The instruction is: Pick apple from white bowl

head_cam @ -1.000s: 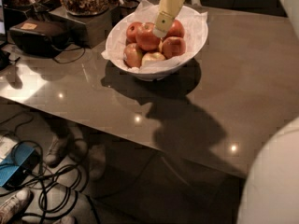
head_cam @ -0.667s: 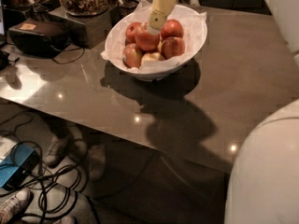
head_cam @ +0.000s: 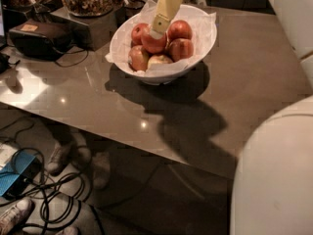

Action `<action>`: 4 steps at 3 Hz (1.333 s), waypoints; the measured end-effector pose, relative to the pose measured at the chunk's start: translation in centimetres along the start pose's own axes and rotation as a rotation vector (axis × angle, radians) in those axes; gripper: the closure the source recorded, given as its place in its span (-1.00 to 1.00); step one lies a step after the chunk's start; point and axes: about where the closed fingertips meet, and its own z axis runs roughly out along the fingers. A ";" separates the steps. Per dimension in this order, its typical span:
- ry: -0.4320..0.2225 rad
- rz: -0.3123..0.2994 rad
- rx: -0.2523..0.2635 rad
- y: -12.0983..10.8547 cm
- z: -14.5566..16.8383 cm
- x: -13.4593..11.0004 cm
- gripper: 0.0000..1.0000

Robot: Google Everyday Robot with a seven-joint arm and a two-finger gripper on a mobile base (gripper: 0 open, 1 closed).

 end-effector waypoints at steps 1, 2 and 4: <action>-0.001 0.005 -0.049 0.1 2.2 -0.2 -0.67; 0.004 0.009 -0.078 0.1 3.7 -0.3 -0.64; 0.023 0.013 -0.120 0.1 6.3 -0.5 -0.64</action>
Offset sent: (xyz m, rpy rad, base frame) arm 0.0095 0.0115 -0.0442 0.0024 0.1378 0.0281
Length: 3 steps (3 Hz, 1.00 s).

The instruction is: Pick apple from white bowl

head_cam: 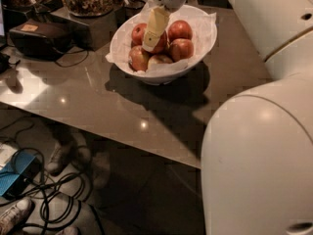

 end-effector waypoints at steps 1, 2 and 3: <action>0.012 0.004 -0.023 -0.3 1.3 0.1 -0.64; 0.018 0.009 -0.044 -0.5 2.5 0.1 -0.66; 0.020 0.011 -0.059 -0.7 3.3 0.2 -0.66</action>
Offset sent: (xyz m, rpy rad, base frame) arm 0.0024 -0.0046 -0.0290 -0.0343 0.1233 0.0136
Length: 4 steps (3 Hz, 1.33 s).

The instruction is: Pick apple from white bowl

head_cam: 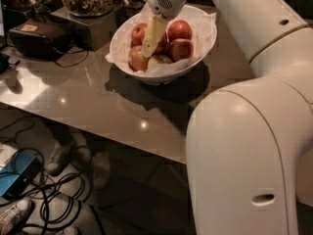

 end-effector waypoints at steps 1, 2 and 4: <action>0.001 -0.004 -0.017 -0.1 0.7 0.0 -0.74; -0.010 -0.005 -0.030 -0.1 1.3 0.4 -0.37; -0.034 -0.006 -0.009 -0.8 2.1 -0.5 0.56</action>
Offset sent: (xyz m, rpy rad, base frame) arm -0.0143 -0.0156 -0.0196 0.0003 0.0826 0.0335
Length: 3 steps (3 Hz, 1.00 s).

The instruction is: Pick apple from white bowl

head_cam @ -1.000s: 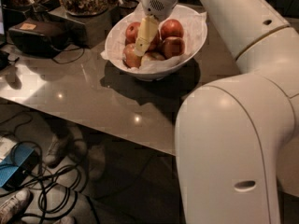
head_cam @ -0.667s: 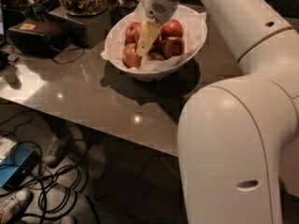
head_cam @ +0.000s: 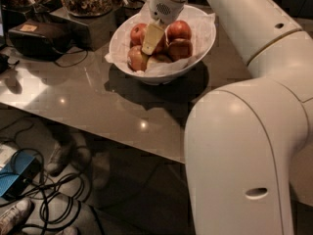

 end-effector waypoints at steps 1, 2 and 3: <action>-0.001 -0.002 0.002 0.0 -0.1 -0.1 0.98; -0.034 -0.025 0.037 0.9 -2.3 -0.5 1.00; -0.084 -0.085 0.067 3.5 -5.1 -1.5 1.00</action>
Offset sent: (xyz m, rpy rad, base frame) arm -0.0492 -0.0040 0.0580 0.0427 -0.1177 0.0346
